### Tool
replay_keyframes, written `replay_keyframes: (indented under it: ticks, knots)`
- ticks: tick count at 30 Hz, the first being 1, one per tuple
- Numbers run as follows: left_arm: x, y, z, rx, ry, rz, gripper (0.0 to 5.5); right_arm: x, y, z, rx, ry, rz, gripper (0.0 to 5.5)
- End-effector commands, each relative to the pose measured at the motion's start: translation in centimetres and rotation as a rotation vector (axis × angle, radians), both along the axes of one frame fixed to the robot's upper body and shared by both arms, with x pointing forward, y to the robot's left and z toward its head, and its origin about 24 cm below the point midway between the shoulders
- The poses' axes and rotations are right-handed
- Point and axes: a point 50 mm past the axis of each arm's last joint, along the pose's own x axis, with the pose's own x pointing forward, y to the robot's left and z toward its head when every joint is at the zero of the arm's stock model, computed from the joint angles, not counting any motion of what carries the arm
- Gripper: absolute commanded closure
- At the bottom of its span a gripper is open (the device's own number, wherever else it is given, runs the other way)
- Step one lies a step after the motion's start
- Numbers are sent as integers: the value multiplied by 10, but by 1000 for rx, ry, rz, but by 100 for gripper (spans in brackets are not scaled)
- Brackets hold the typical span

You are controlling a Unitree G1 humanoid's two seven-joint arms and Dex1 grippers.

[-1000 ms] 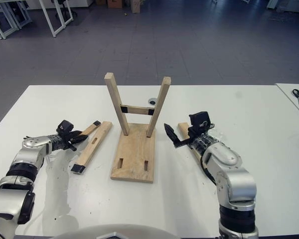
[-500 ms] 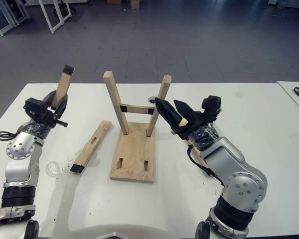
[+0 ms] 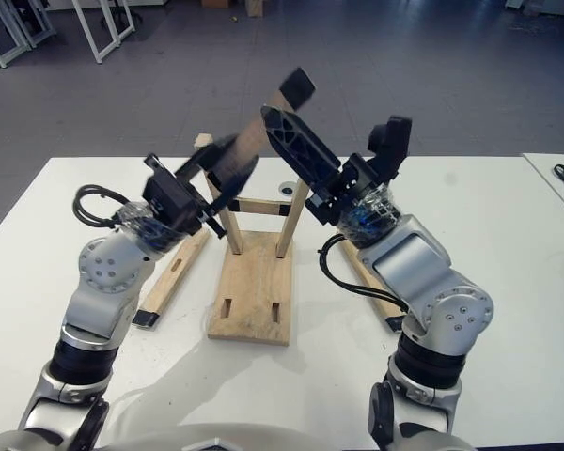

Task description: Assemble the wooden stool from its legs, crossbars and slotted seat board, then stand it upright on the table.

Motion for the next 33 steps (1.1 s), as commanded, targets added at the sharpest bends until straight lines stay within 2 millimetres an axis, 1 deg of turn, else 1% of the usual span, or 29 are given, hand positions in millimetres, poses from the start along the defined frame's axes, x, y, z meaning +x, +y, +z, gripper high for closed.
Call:
replay_keyframes:
  ticks: [1, 3, 8, 14, 16, 18, 19, 22, 26, 28, 33]
  knots:
    - [-2, 0, -13, 42, 22, -27, 418, -1, -1, 11, 21, -35, 32, 26]
    - [-1, 4, -18, 57, 32, -16, 418, -3, -4, 13, 24, -43, 36, 56]
    - [-1, 9, -21, 71, 31, -18, 418, -8, -7, 11, -3, -42, 53, 147]
    - [-3, 8, -19, 65, 14, -35, 418, -10, -8, 3, -68, -21, 95, 258]
    - [-5, 9, -18, 59, 14, -38, 418, -12, -9, 0, -85, -14, 100, 306]
    - [-6, 10, -18, 55, 15, -43, 418, -13, -10, -4, -99, 0, 102, 336]
    - [-6, 10, -17, 54, 15, -44, 418, -13, -11, -6, -103, 8, 100, 359]
    - [-7, 12, -17, 62, 15, -49, 418, -12, -14, -10, -116, 34, 79, 405]
    - [-8, 12, -18, 78, 18, -61, 418, -8, -18, -10, -101, 50, 42, 484]
    - [-9, 11, -19, 86, 21, -75, 418, -7, -17, -9, -91, 48, 39, 502]
    - [-12, 8, -23, 70, 61, -108, 418, -6, -16, -7, -75, 37, 37, 503]
